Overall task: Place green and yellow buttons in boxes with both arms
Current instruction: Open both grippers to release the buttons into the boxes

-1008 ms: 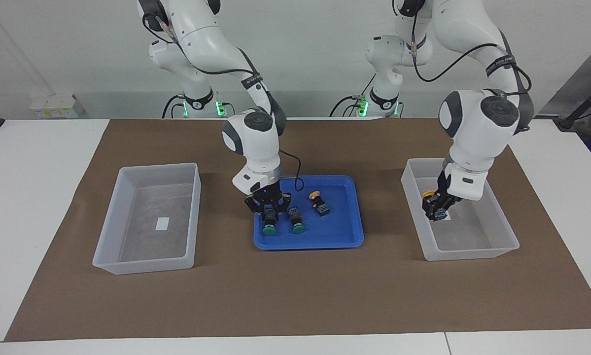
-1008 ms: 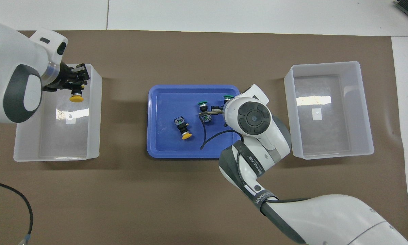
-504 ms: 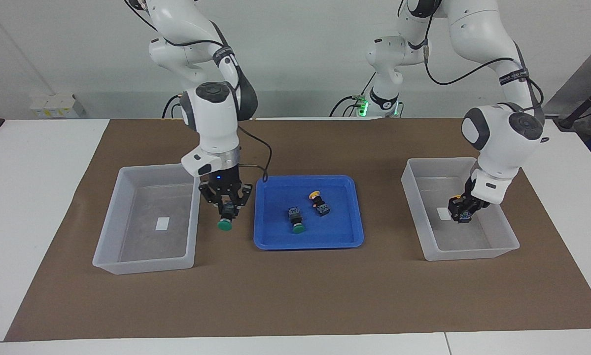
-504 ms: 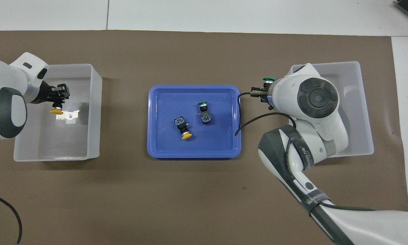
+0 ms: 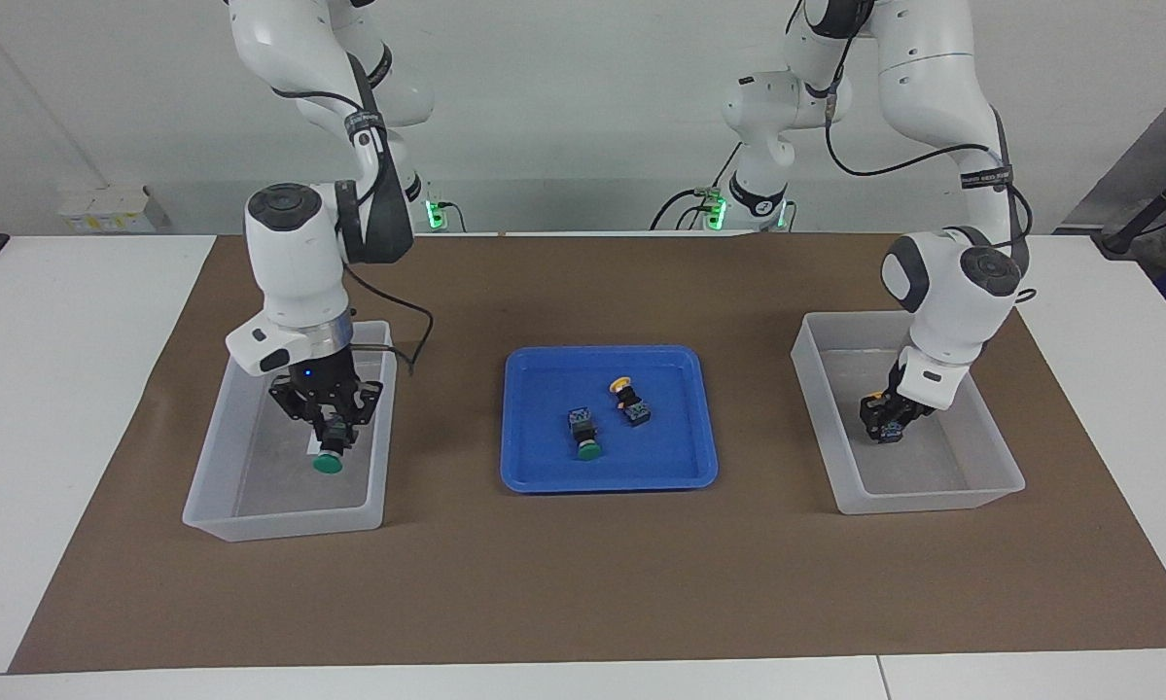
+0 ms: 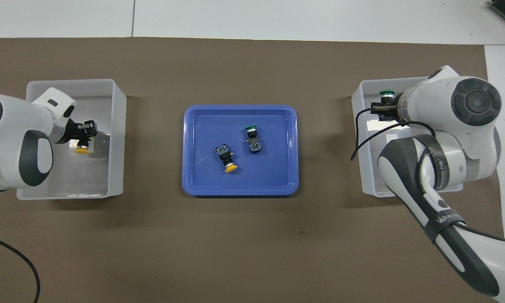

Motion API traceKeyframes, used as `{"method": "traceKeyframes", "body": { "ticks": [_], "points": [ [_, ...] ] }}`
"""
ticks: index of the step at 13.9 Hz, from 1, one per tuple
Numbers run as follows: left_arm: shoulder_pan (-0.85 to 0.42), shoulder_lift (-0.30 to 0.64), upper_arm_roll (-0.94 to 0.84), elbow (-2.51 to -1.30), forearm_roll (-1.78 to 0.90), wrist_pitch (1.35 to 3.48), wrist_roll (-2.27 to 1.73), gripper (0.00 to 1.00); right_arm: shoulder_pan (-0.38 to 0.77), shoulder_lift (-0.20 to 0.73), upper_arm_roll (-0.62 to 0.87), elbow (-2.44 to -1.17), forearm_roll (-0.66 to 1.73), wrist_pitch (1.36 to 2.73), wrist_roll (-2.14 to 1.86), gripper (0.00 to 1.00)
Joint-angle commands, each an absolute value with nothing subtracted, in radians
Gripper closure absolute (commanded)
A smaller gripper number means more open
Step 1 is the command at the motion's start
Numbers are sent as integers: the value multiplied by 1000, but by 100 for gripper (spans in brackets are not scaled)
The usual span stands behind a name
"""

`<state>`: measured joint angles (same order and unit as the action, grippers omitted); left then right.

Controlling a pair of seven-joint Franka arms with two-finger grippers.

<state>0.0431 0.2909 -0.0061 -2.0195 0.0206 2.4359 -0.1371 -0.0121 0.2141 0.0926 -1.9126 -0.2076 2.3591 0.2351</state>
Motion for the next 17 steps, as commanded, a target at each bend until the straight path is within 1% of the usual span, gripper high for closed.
{"method": "traceKeyframes", "body": {
  "ticks": [1,2,5,6,7,8,9,10,12,13,15,17],
  "points": [
    [43,281,-11,-2007,12,2427,-121,27,-86,241,106,-1934,-181,2387,117,100],
    [40,281,-11,-1984,17,2395,-121,22,-113,261,106,-1936,-178,2416,91,100],
    [32,273,-17,-1846,23,2208,-124,22,-140,320,106,-1934,-95,2503,41,100],
    [19,272,-18,-1789,23,2133,-129,23,-140,339,106,-1933,-84,2522,41,100],
    [-7,270,-17,-1740,23,2065,-138,30,-141,354,106,-1931,-84,2532,40,100],
    [-32,268,-12,-1703,25,2007,-158,31,-146,371,106,-1931,-84,2548,34,100],
    [-43,267,-14,-1671,26,1965,-197,31,-156,383,104,-1931,-84,2569,25,89],
    [-58,262,-15,-1646,26,1930,-236,31,-161,383,106,-1927,-84,2568,12,69],
    [-115,255,-15,-1632,26,1892,-328,31,-157,377,106,-1918,-84,2565,8,3],
    [-151,246,-17,-1634,26,1888,-413,31,-147,368,106,-1908,-84,2557,12,0],
    [-228,244,-20,-1646,25,1896,-590,31,-126,330,106,-1905,-83,2537,23,0],
    [-291,230,-25,-1676,23,1920,-725,31,-66,272,107,-1904,-83,2473,84,0]
  ]
}}
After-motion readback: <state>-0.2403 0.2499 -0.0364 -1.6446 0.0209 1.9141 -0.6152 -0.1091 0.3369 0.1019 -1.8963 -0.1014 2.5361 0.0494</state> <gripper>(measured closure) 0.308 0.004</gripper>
